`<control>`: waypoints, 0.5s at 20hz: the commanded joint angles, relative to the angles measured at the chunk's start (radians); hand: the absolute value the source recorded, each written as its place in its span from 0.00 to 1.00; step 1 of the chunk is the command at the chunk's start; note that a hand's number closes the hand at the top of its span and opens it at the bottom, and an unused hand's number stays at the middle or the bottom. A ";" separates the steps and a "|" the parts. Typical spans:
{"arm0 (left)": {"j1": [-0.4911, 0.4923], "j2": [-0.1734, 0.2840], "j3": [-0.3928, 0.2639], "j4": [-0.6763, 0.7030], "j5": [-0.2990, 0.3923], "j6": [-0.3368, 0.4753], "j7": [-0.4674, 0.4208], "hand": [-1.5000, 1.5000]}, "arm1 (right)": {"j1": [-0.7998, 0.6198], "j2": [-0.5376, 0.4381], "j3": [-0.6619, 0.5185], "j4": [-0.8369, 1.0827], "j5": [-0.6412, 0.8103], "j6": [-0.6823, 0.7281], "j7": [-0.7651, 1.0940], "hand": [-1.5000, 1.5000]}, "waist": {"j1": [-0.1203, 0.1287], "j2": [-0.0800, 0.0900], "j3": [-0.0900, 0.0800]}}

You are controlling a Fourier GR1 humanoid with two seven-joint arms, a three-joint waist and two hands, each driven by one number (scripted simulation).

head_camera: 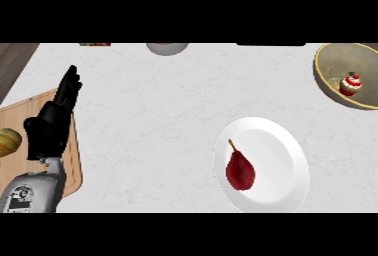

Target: Pick the cupcake from the plate and place it in the bowl

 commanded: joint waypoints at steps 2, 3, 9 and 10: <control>0.014 -0.047 -0.044 -0.028 -0.053 0.048 0.035 0.50 | 0.106 0.015 -0.047 -0.051 -0.103 0.161 -0.126 0.00 | -0.023 -0.010 -0.002; -0.015 -0.016 0.009 0.028 -0.024 0.029 0.012 0.50 | 0.101 0.041 0.005 -0.100 -0.090 0.163 -0.057 0.00 | -0.029 -0.013 -0.004; 0.032 0.006 0.019 -0.029 -0.007 -0.009 0.011 0.50 | 0.286 0.164 0.036 -0.280 -0.156 0.232 -0.115 0.00 | -0.035 -0.017 -0.005; 0.031 0.029 0.045 -0.064 0.017 -0.028 0.044 0.50 | 0.318 0.173 0.043 -0.328 -0.169 0.245 -0.105 0.00 | -0.033 -0.017 -0.005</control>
